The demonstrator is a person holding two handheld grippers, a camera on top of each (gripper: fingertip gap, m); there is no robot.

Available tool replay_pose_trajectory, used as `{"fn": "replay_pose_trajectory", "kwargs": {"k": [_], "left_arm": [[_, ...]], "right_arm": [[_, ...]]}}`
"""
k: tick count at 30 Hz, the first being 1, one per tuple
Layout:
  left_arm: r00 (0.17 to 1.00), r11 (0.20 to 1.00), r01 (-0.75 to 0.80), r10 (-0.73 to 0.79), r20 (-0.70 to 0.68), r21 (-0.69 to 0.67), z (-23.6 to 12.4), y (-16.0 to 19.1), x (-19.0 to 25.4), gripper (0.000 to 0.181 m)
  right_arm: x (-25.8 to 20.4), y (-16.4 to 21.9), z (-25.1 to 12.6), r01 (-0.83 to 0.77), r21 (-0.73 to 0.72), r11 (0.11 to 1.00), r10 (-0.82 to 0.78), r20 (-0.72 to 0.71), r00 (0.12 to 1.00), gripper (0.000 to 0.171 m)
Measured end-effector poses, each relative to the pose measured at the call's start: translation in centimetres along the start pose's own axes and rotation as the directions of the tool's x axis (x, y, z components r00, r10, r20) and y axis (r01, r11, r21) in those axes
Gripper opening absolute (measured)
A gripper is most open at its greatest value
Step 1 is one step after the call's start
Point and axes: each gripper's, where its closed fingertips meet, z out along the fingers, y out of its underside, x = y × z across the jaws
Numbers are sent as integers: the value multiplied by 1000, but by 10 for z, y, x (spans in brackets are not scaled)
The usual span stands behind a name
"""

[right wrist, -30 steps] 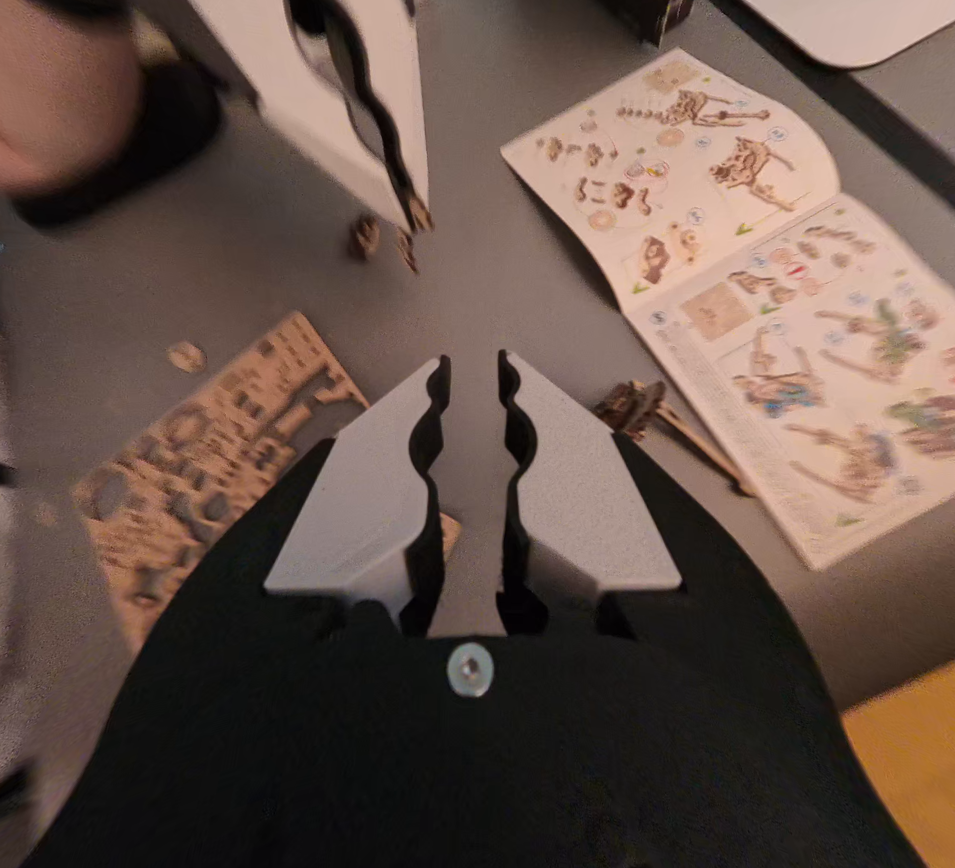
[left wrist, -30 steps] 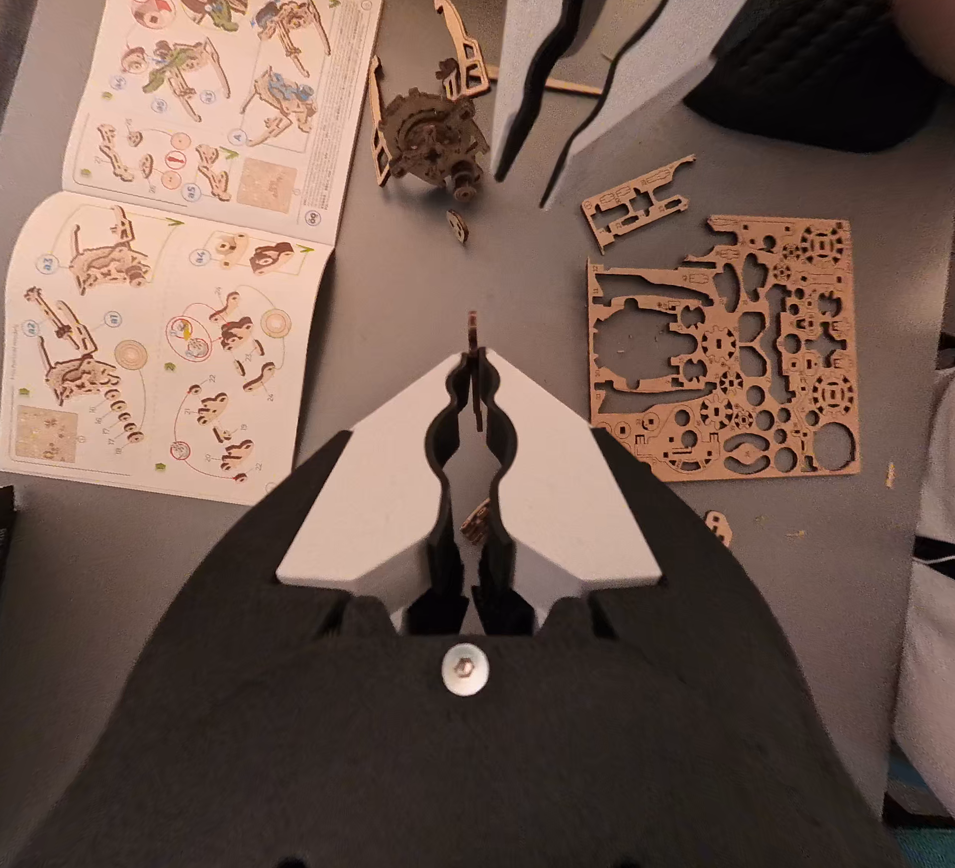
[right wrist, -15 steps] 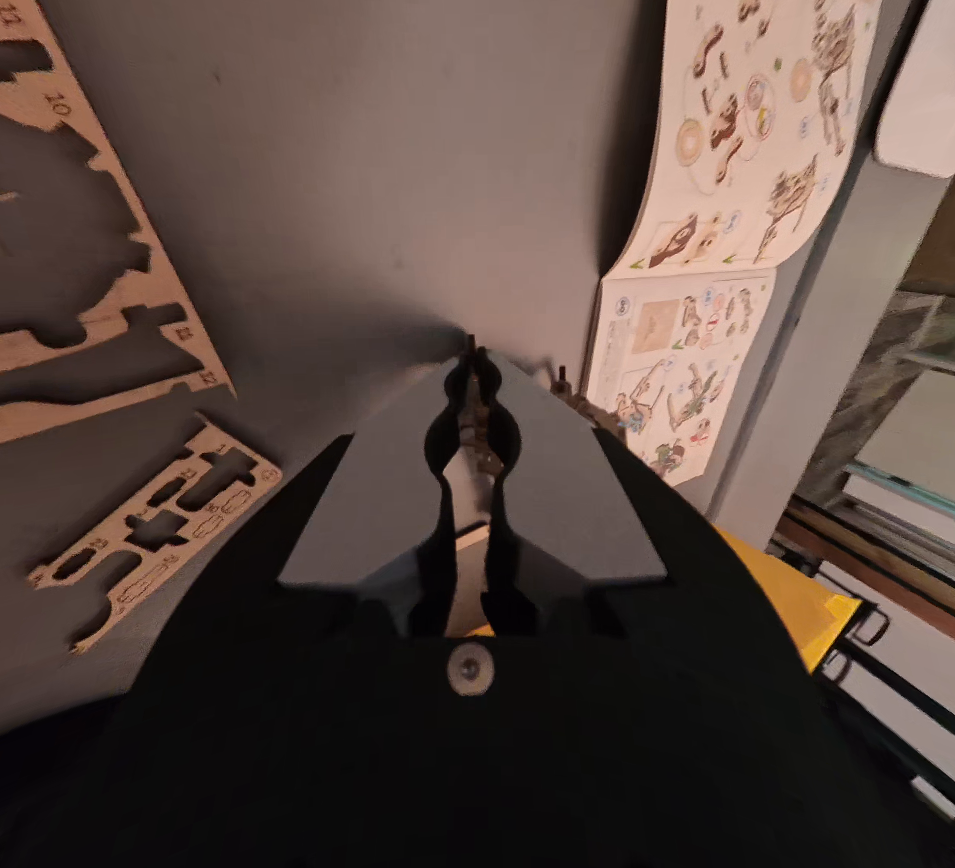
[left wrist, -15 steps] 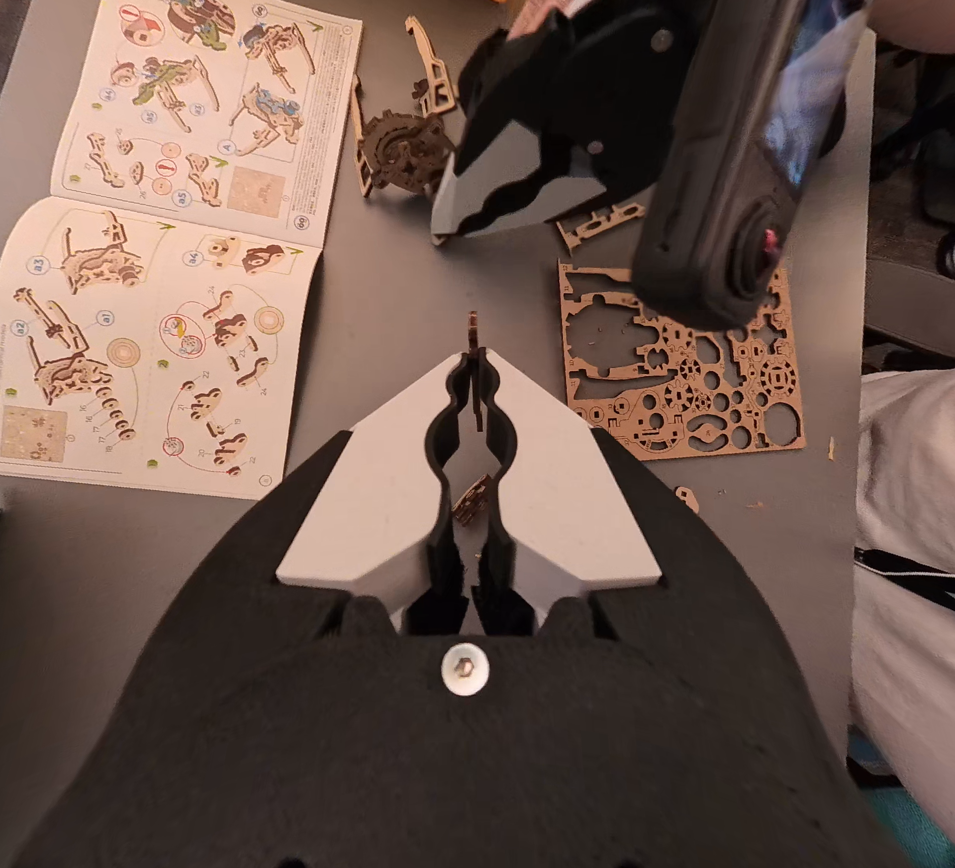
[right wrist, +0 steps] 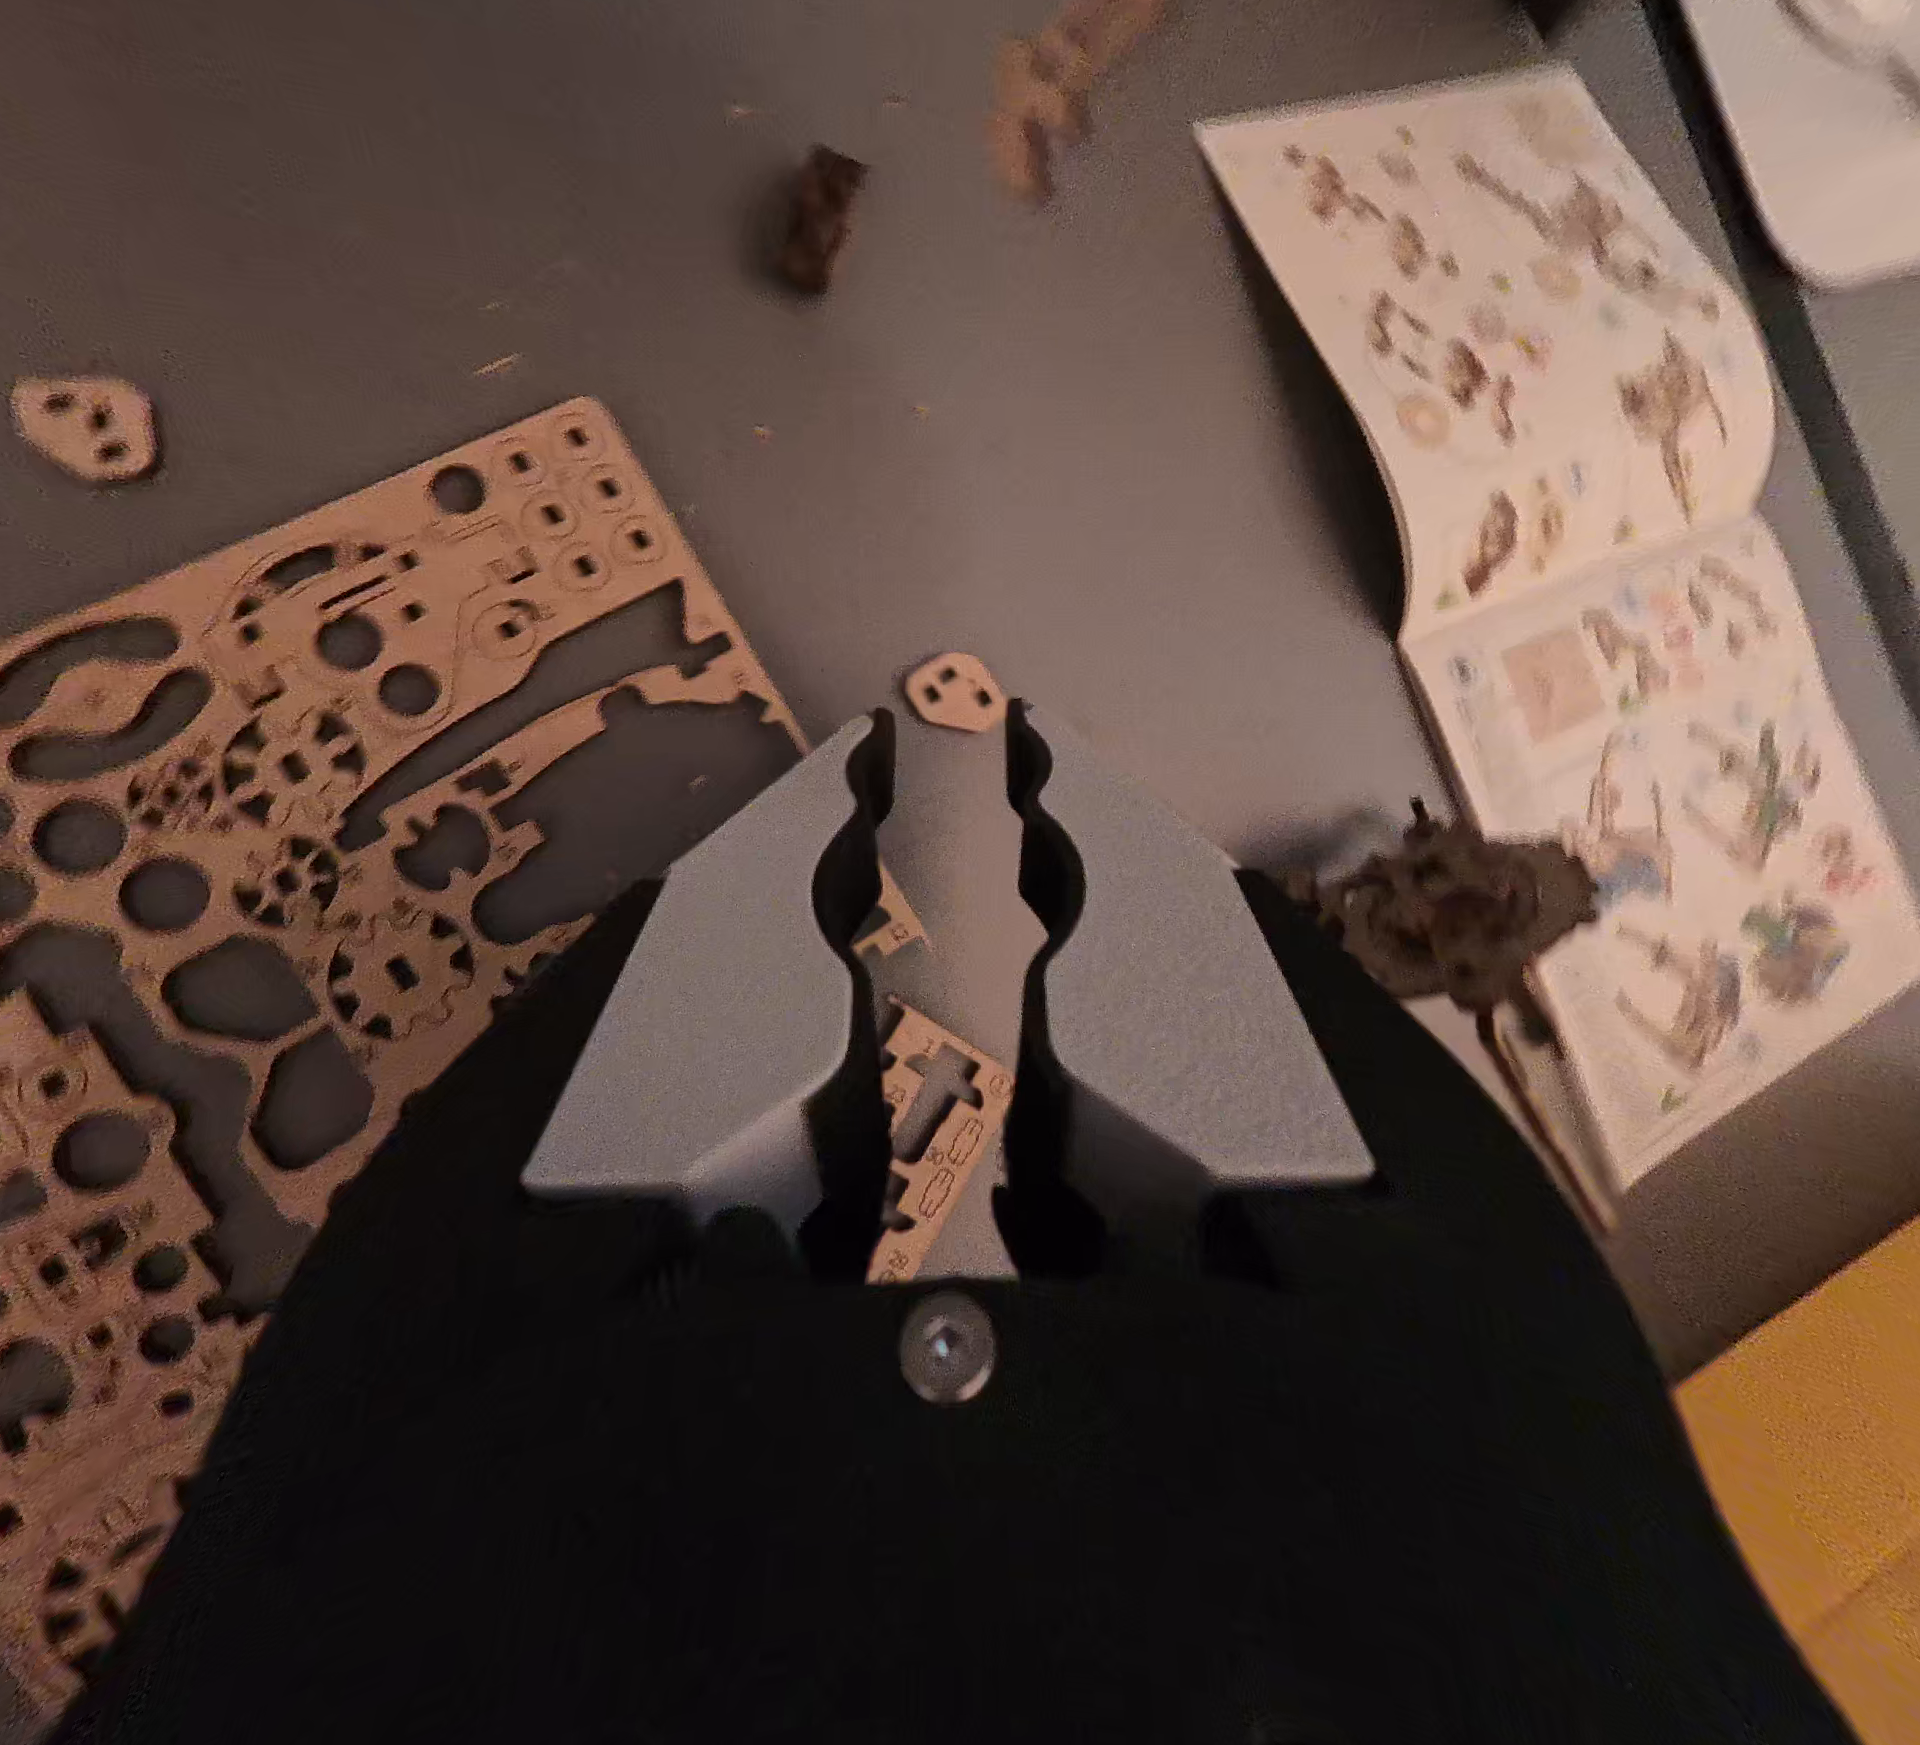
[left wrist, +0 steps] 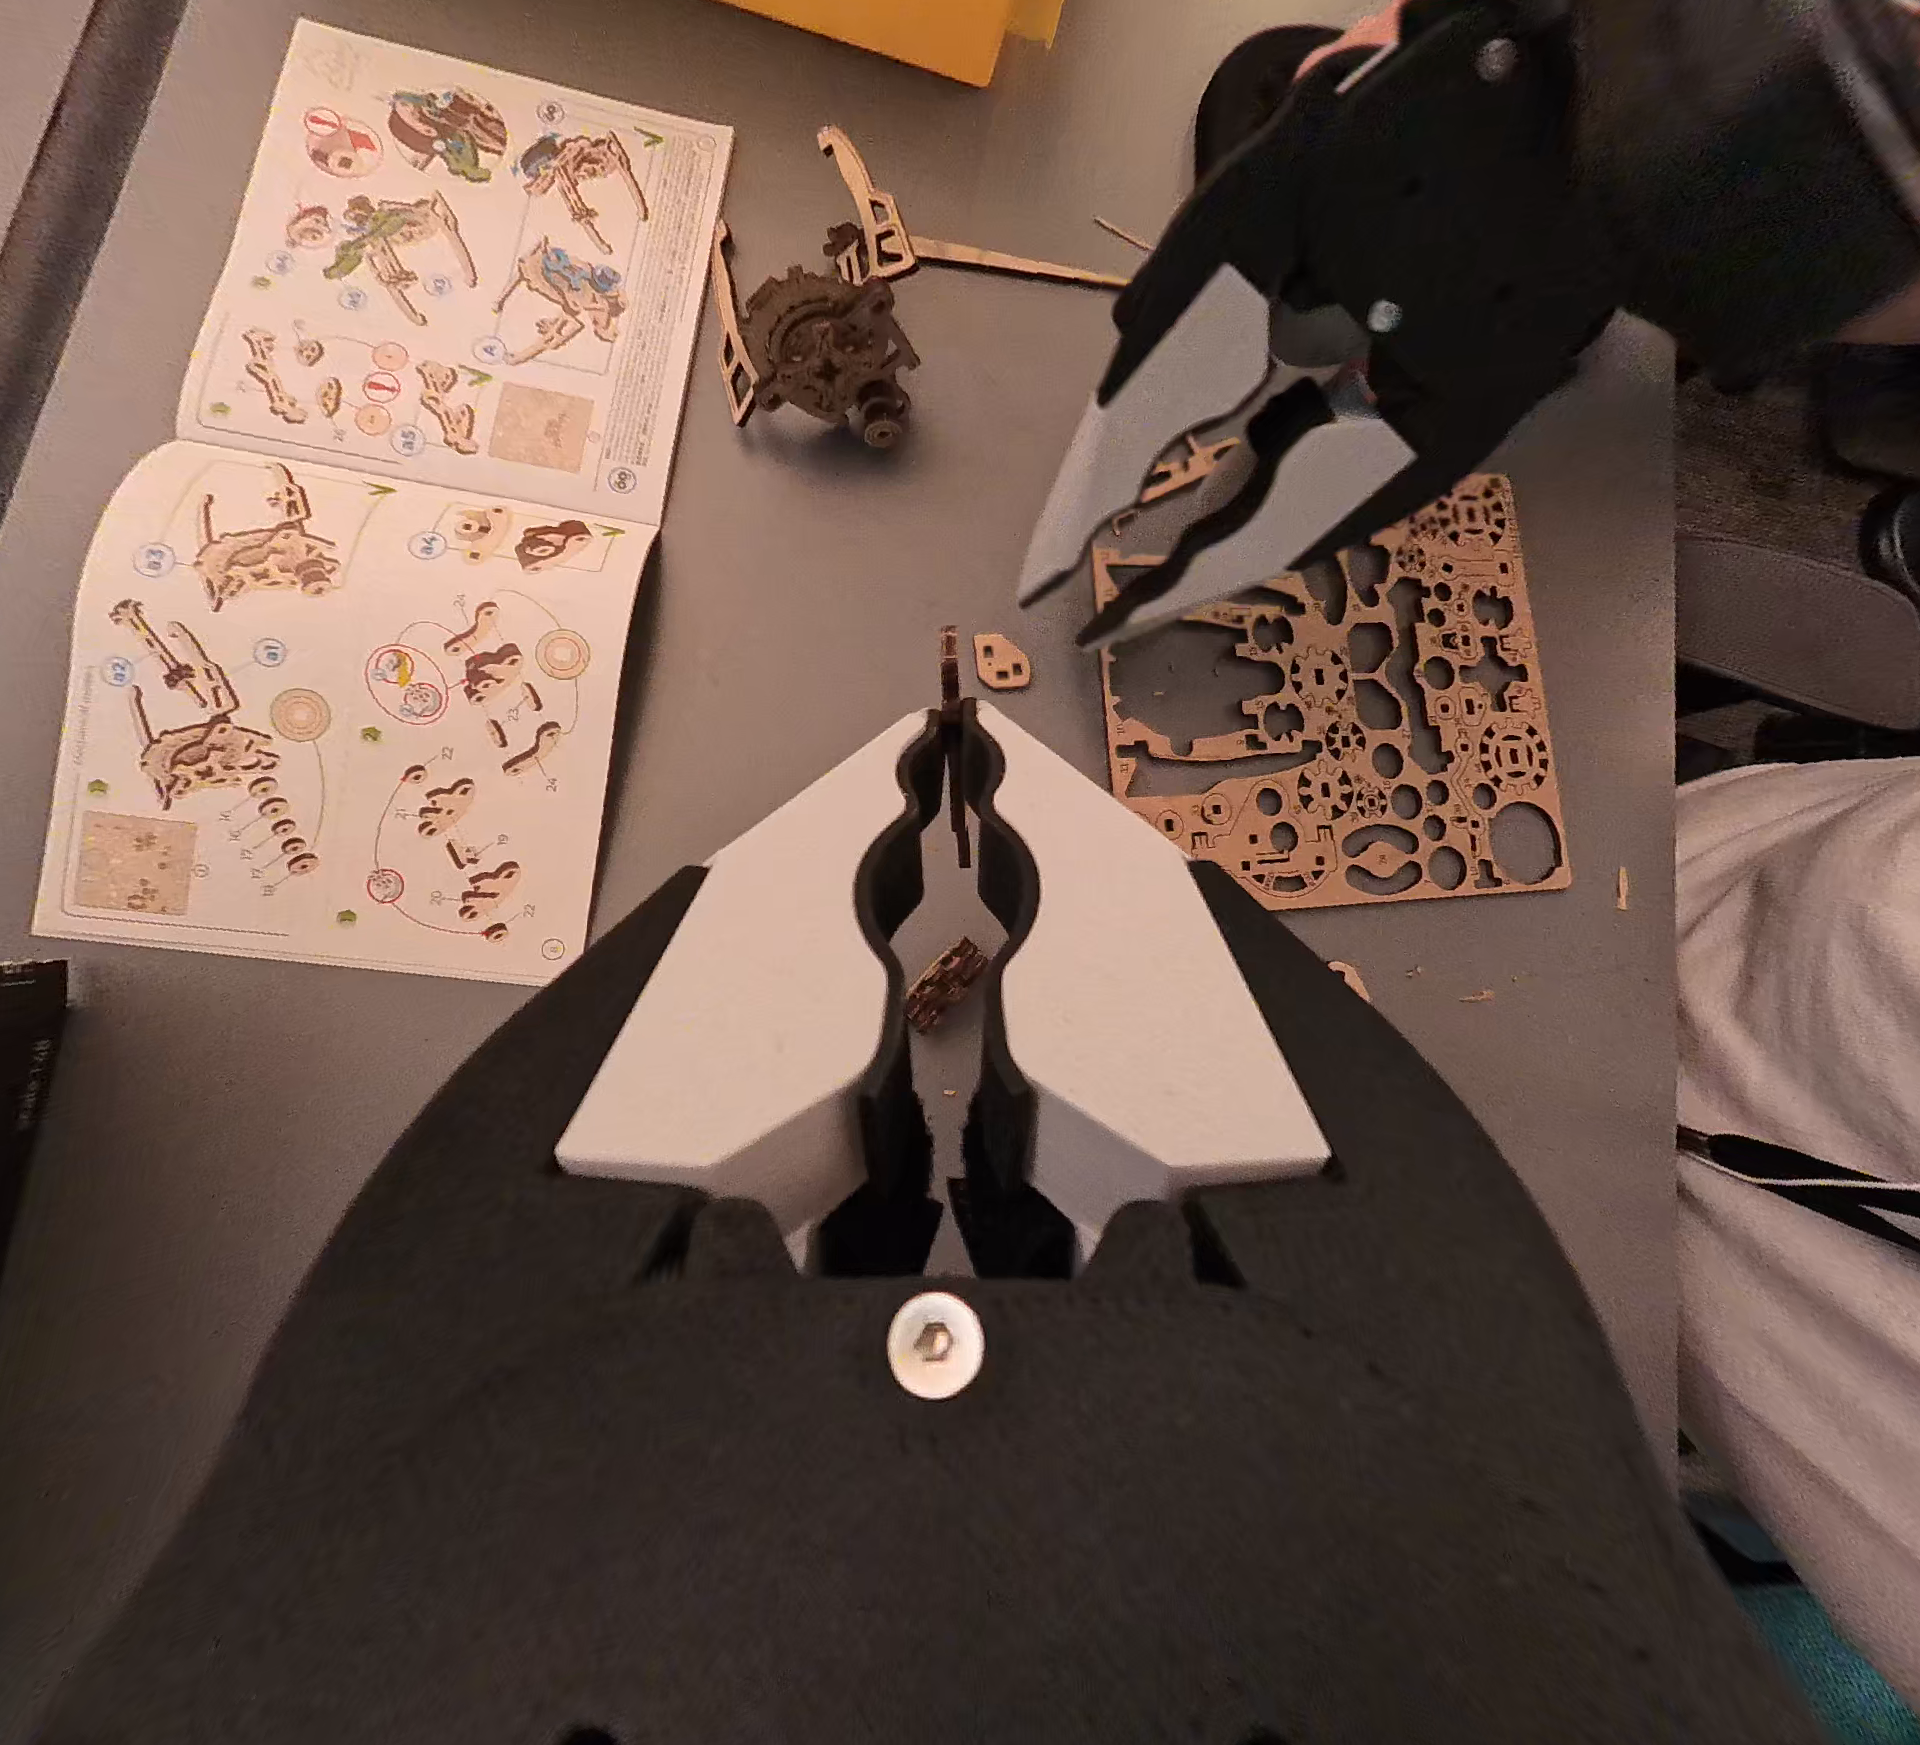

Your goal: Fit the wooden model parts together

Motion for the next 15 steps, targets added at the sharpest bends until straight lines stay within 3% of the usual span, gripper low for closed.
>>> {"fn": "replay_pose_trajectory", "kwargs": {"k": [4, 8, 15], "left_arm": [[1000, 1000, 3, -3, -4, 10, -5, -1, 1, 0], [1000, 1000, 17, -17, -9, 16, -7, -1, -1, 0], [999, 999, 39, -39, -18, -3, -1, 3, -5, 1]], "right_arm": [[11, 19, 9, -247, -98, 964, 244, -42, 969, 17], [-9, 13, 19, -510, -127, 851, 520, 59, 852, 20], [5, 15, 22, -647, -47, 761, 643, -66, 763, 20]]}}
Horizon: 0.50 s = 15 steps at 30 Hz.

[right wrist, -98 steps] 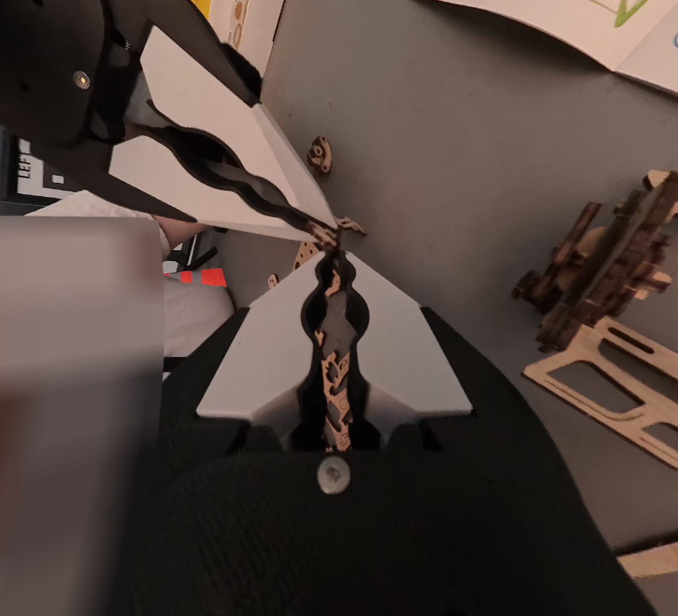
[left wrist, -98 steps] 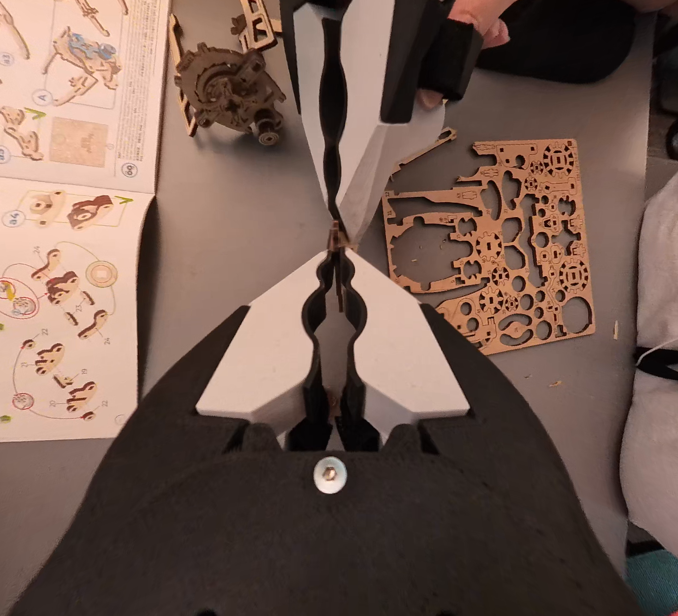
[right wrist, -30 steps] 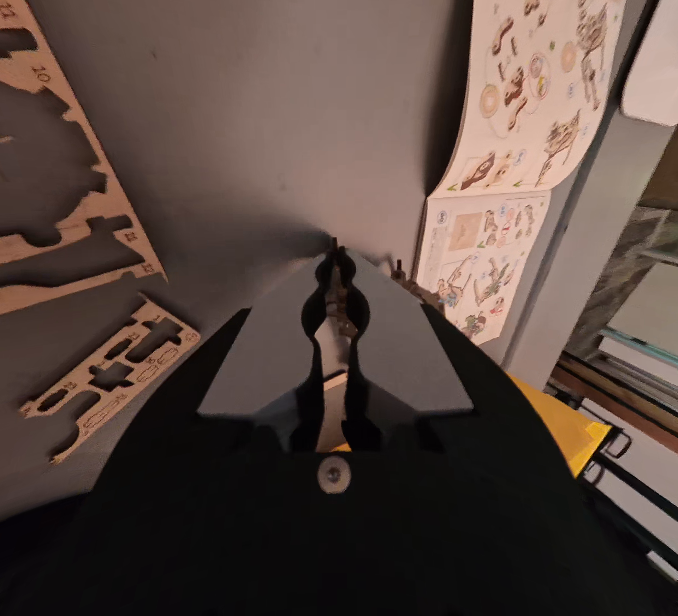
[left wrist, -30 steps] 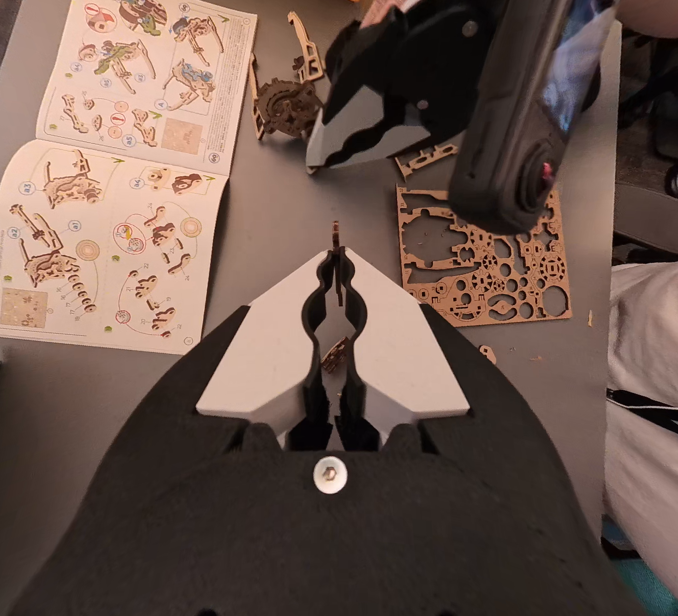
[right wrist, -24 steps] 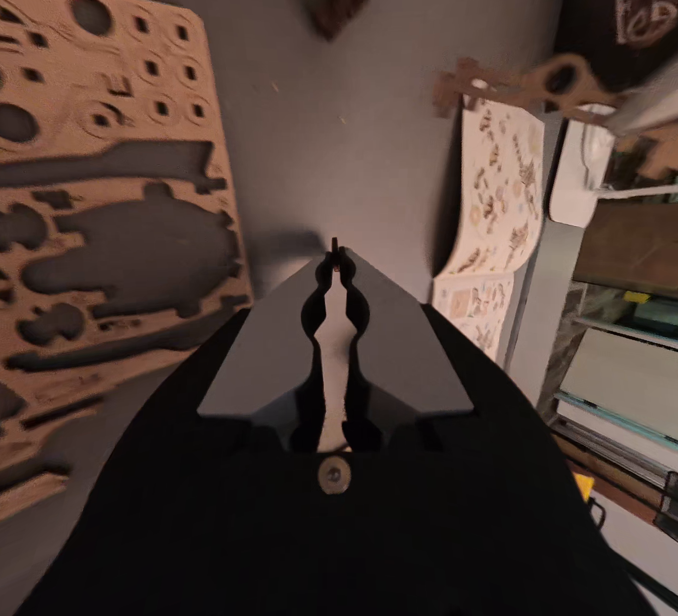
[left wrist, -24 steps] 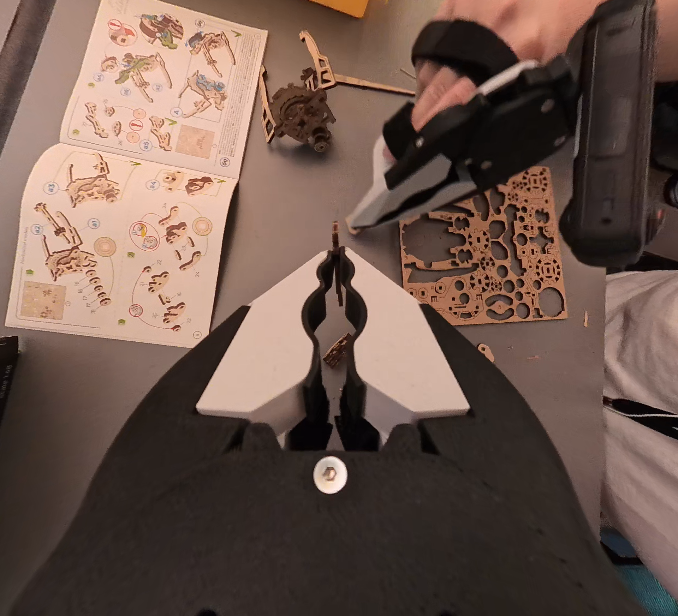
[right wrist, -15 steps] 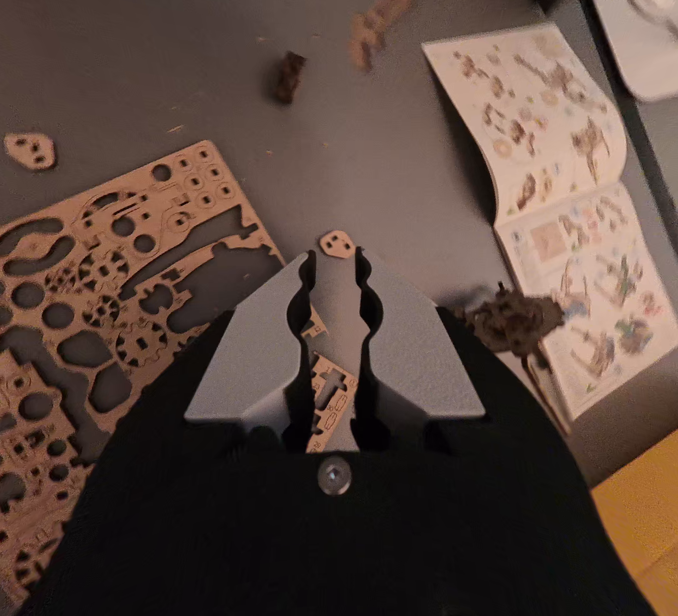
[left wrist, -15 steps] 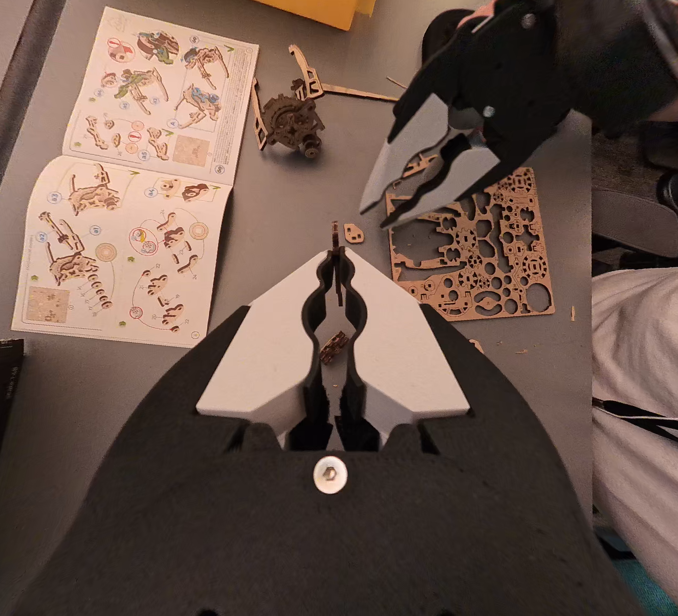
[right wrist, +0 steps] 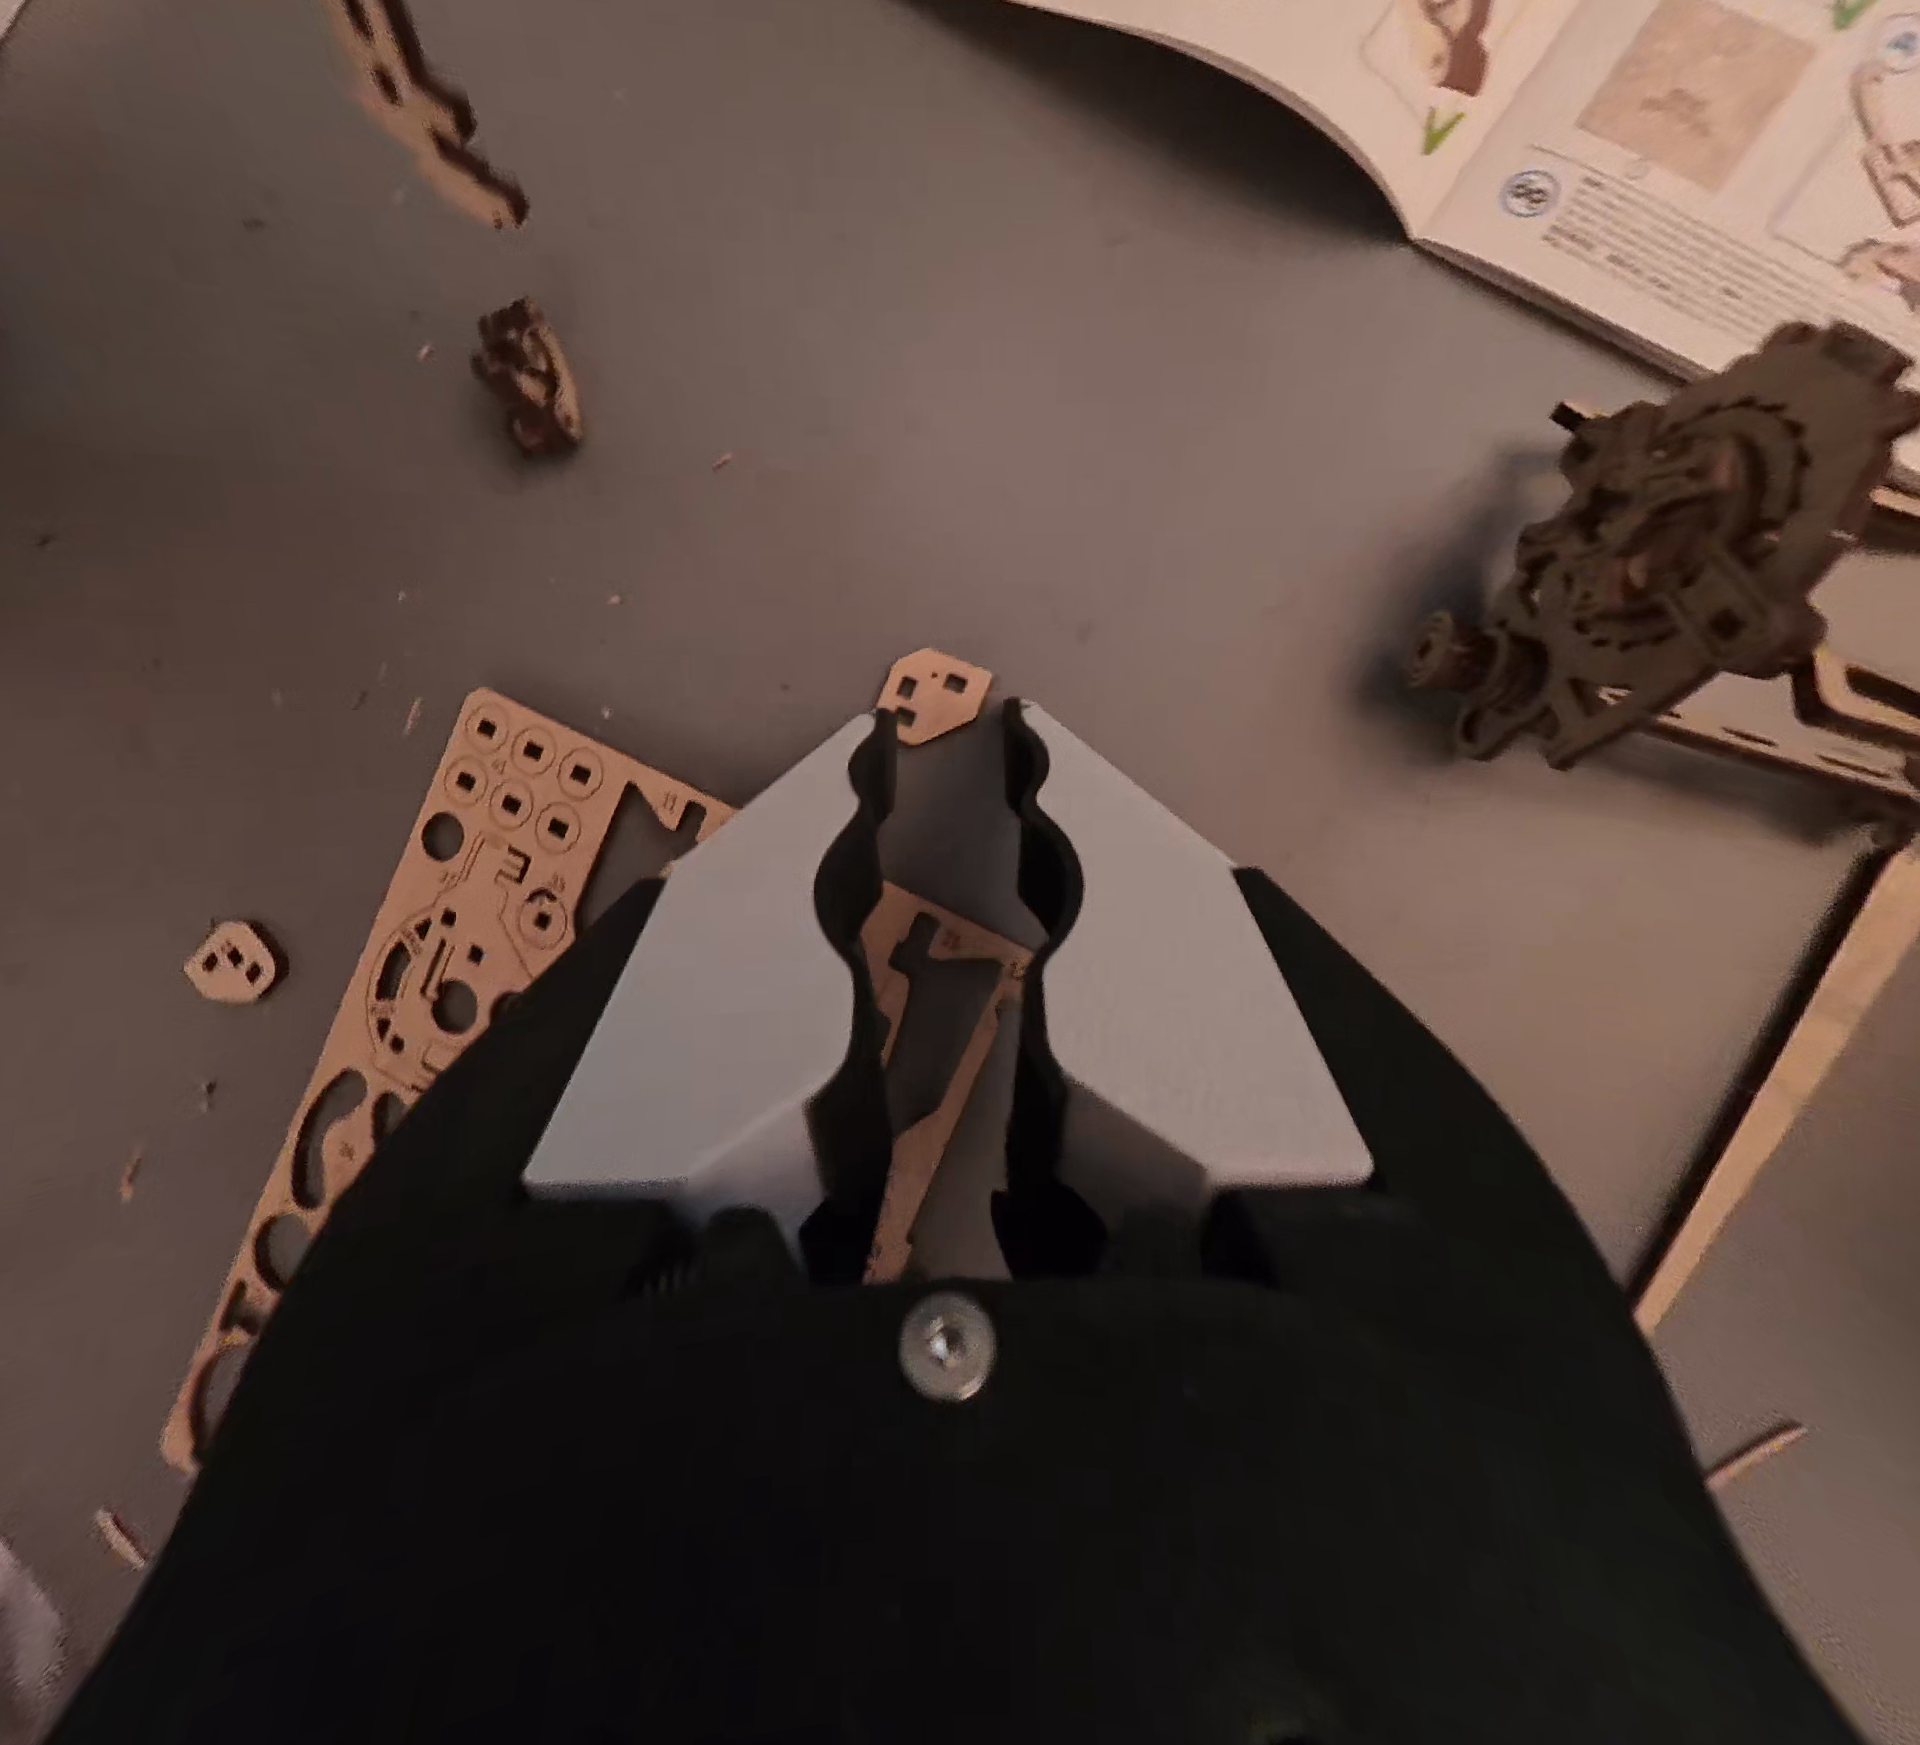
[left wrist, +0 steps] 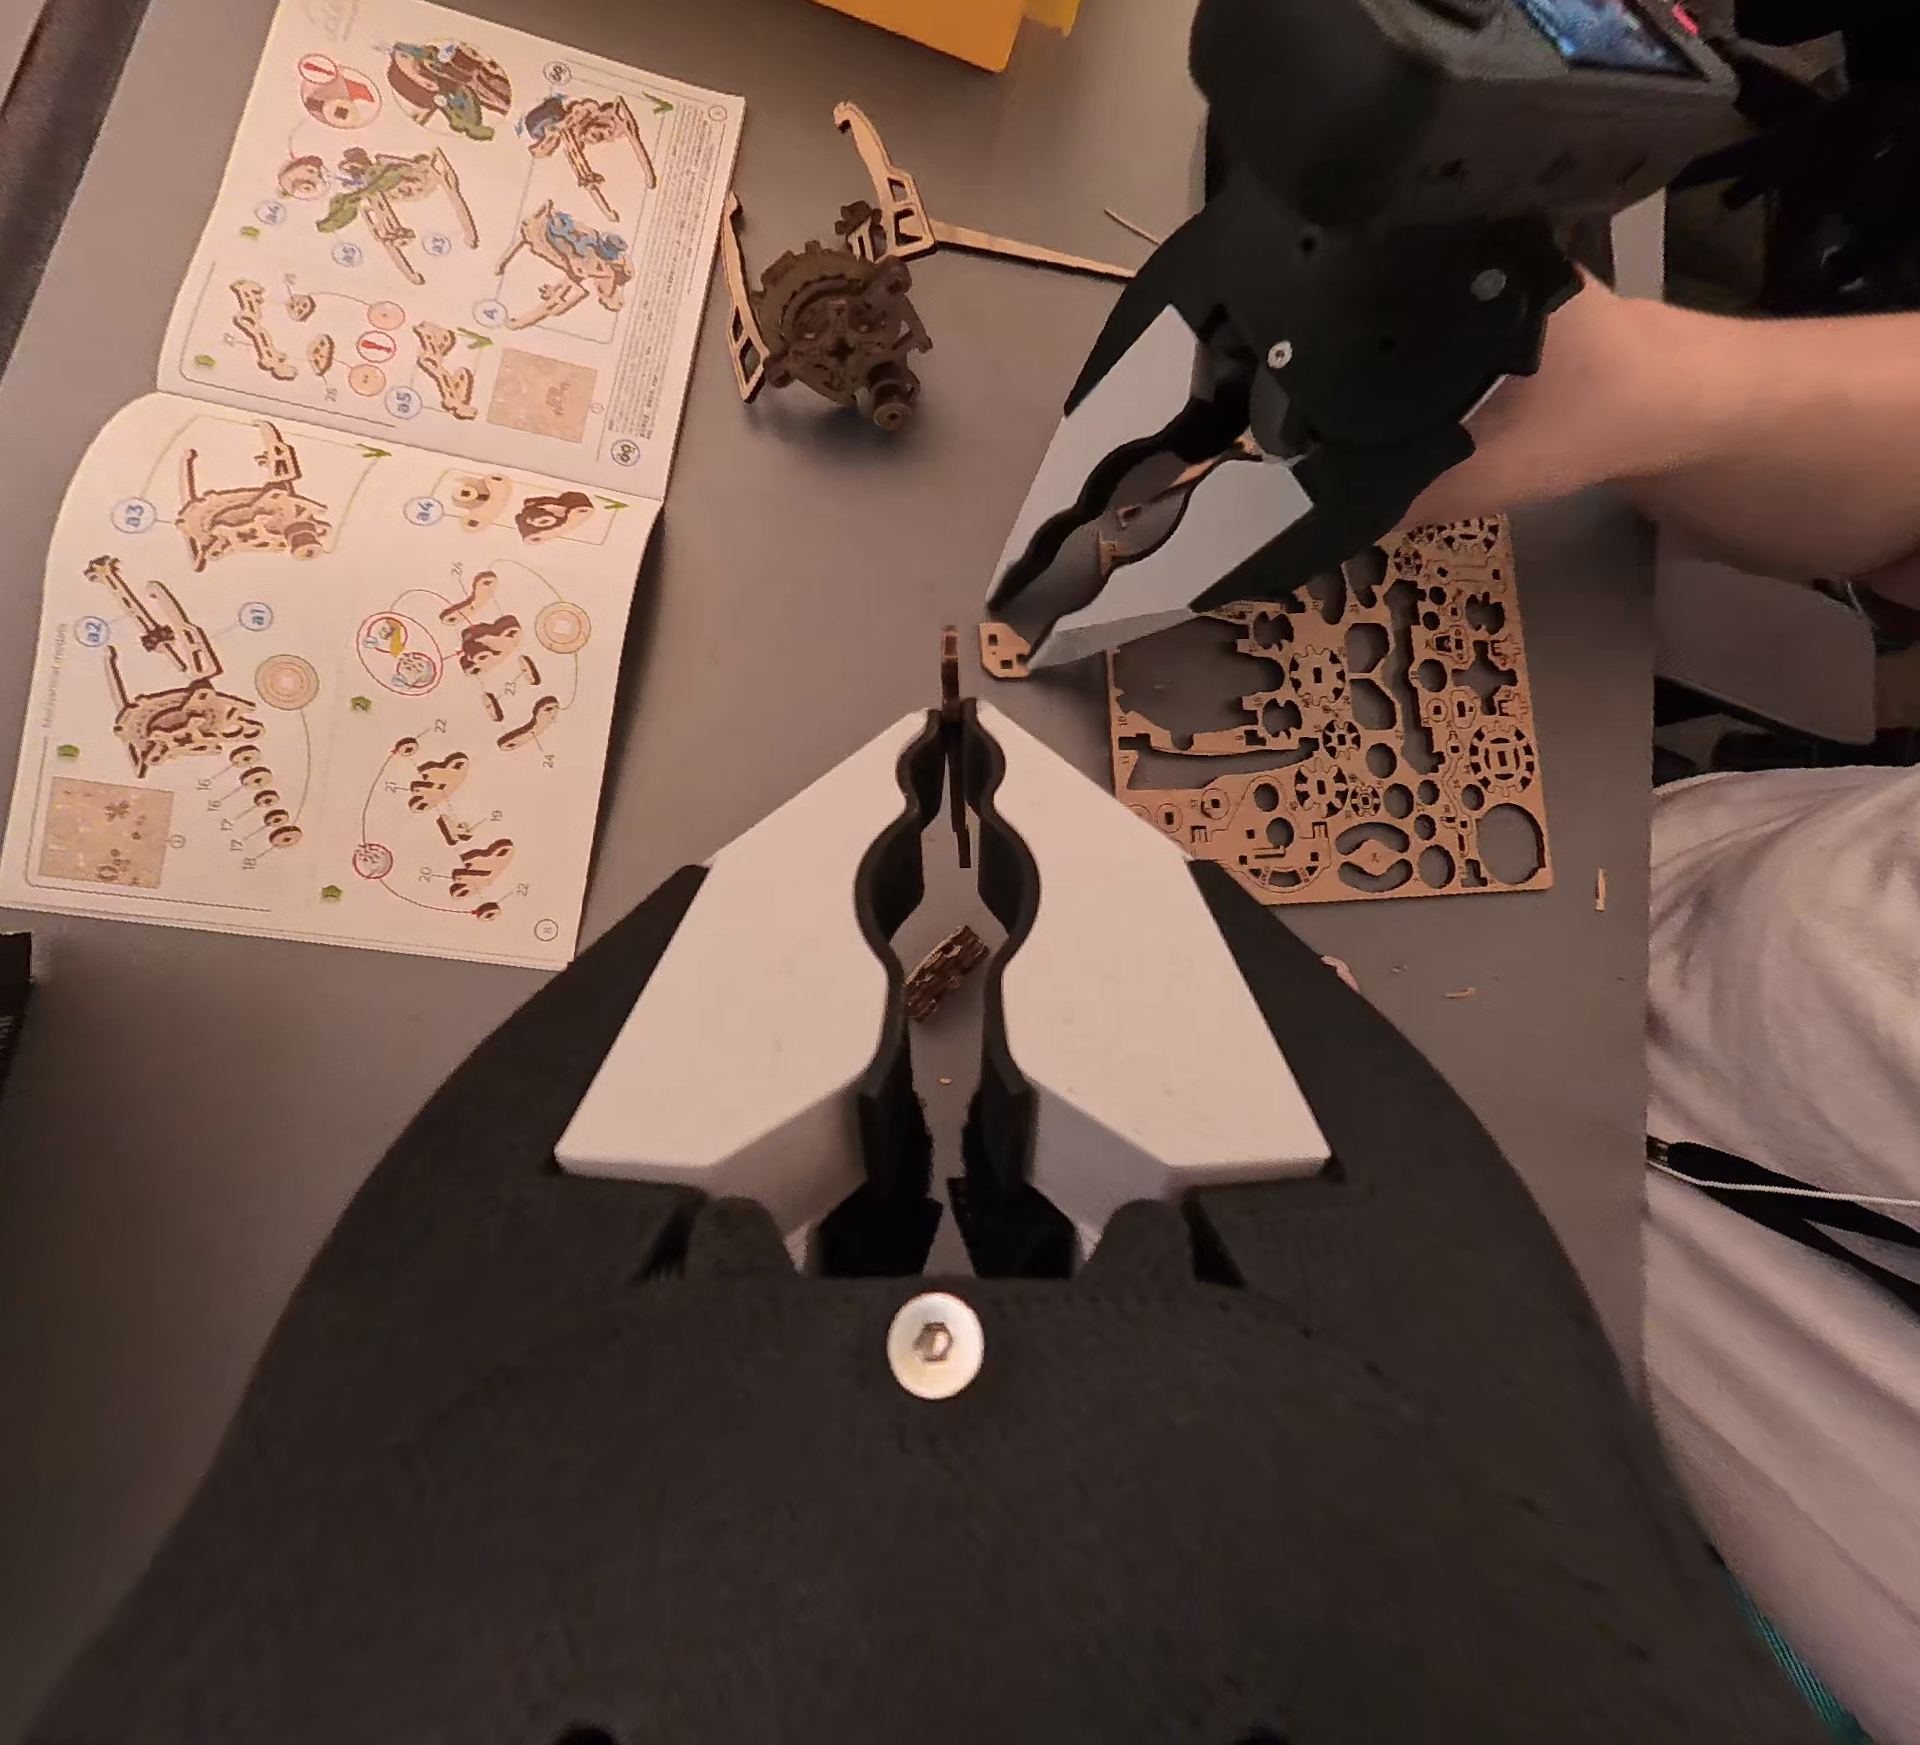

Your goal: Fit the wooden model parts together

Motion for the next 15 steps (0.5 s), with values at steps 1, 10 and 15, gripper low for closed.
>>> {"fn": "replay_pose_trajectory", "kwargs": {"k": [1, 10, 15], "left_arm": [[1000, 1000, 0, 0, 3, -6, 1, 1, 0, 1], [1000, 999, -10, 10, 8, -38, 8, 5, 0, 1], [1000, 999, -2, 2, 5, -47, 10, 6, -1, 0]], "right_arm": [[2, -1, 0, -26, 7, 1000, 26, -1, 1000, 20], [3, -3, 3, -78, 12, 997, 78, -43, 996, 23], [-2, -5, 3, -134, 23, 991, 134, -17, 991, 27]]}}
